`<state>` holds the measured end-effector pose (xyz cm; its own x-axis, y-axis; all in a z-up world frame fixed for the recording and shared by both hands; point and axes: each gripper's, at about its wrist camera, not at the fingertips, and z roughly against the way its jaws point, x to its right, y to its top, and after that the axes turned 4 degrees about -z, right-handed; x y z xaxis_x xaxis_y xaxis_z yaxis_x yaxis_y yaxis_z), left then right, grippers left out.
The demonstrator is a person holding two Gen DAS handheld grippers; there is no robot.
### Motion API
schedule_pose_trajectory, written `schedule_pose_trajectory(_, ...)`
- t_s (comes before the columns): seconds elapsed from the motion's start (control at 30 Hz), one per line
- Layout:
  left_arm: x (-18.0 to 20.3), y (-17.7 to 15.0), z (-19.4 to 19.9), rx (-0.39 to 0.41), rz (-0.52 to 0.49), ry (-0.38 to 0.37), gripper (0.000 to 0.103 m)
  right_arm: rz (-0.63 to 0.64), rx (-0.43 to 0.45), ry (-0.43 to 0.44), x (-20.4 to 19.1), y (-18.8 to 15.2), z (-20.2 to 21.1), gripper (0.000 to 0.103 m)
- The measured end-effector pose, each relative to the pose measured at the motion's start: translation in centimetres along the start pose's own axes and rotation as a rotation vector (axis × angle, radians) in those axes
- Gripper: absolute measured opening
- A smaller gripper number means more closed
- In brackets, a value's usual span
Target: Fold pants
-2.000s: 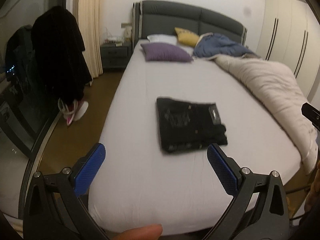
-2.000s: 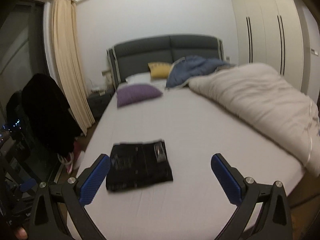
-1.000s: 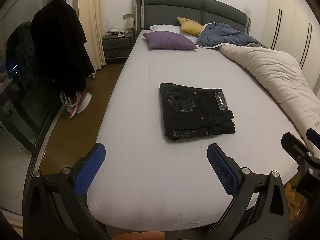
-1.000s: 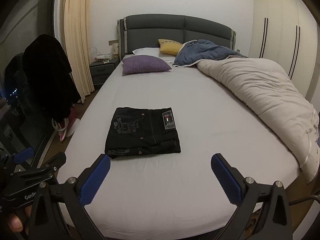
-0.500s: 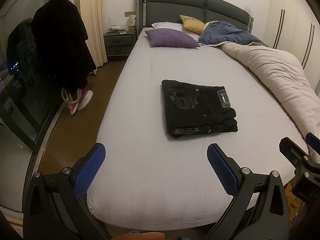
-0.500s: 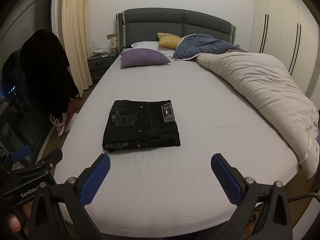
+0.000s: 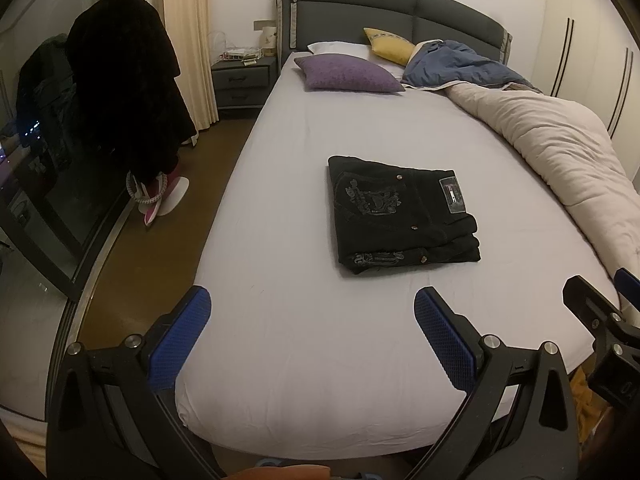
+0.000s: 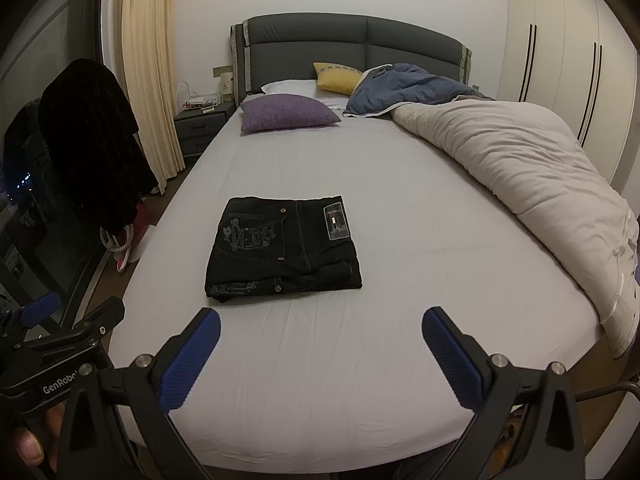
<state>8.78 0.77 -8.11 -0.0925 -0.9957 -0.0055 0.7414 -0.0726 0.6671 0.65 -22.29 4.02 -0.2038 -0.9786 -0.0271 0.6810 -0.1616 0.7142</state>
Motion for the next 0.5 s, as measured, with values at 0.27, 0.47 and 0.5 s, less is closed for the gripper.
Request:
schedule_pose_trajectory(0.27,0.00,-0.23,-0.33,-0.007,0.005,0.002,0.103,-0.001,-0.001,-0.001,-0.01,-0.12,-0.01,0.103)
schedule_pose_trajectory(0.47,0.23,-0.41,-0.47,-0.009,0.005,0.003,0.103,-0.002,-0.003,-0.001,0.00,-0.36,0.00,0.103)
schedule_pose_trajectory(0.5,0.24,-0.42,-0.49,-0.009,0.005,0.003,0.103,-0.002,-0.003,-0.001,0.00,-0.36,0.00,0.103)
